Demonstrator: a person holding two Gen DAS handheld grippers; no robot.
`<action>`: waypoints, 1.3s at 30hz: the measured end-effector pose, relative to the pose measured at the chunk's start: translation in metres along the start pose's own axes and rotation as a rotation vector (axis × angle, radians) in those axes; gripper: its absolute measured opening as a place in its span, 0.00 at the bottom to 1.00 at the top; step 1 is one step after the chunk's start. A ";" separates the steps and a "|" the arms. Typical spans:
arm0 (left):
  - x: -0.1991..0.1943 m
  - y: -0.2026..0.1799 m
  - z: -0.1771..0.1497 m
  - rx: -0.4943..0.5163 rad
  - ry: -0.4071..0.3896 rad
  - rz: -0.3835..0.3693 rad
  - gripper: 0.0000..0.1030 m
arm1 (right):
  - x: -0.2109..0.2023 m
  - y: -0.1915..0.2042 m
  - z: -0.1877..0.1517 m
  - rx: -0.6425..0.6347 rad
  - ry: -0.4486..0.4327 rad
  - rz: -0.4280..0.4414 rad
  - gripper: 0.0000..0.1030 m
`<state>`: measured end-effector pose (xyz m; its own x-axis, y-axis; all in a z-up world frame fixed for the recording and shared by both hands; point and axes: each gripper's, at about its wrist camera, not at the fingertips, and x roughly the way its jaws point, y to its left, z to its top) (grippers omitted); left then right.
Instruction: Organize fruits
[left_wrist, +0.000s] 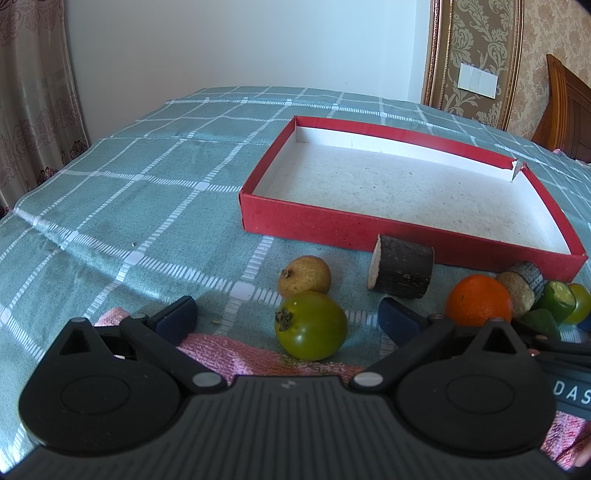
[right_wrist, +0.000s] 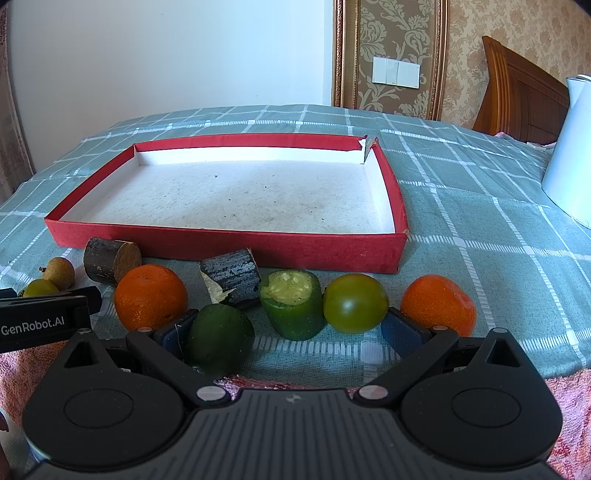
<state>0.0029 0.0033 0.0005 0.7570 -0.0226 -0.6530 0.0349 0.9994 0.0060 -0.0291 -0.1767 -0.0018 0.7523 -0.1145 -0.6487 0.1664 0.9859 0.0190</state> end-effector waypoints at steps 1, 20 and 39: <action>0.000 0.000 0.000 0.000 0.000 0.000 1.00 | -0.001 -0.001 0.000 0.000 0.000 0.007 1.00; -0.002 0.000 0.000 0.001 -0.002 -0.010 1.00 | -0.088 -0.090 -0.014 -0.026 -0.269 0.268 0.70; -0.003 0.000 0.000 0.001 -0.002 -0.013 1.00 | -0.084 -0.099 -0.051 -0.118 -0.182 0.200 0.35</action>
<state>0.0010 0.0030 0.0022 0.7576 -0.0359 -0.6517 0.0458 0.9990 -0.0019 -0.1407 -0.2589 0.0121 0.8667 0.0741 -0.4933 -0.0643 0.9972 0.0369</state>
